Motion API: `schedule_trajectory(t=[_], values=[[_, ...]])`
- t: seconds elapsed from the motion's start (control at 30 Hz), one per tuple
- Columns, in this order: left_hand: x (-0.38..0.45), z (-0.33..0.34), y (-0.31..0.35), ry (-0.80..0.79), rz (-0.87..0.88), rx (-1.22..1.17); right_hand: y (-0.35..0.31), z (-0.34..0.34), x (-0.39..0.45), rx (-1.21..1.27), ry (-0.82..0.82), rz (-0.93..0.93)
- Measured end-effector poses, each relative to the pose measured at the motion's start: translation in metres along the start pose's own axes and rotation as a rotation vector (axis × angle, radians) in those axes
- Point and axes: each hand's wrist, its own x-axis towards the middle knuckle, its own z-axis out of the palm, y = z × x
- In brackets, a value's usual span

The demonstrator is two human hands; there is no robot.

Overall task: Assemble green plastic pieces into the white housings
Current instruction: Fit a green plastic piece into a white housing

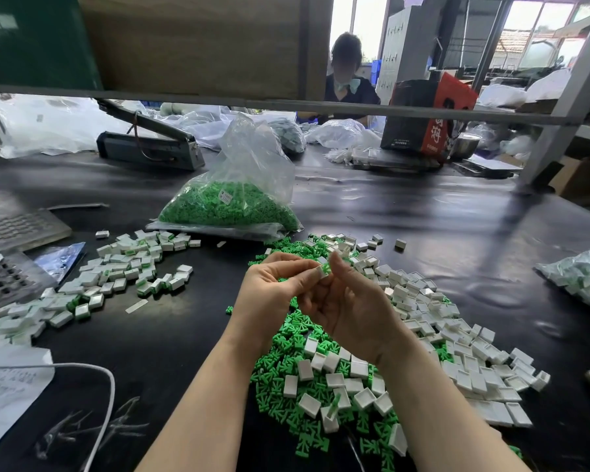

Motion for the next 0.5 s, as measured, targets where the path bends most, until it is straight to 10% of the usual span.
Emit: schedule_trajectory(t=[0.5], values=[[-0.0019,-0.0020,0.0049,-0.020,0.033,0.020,-0.0038,0.0002,-0.0028,-0.037,0.005,0.007]])
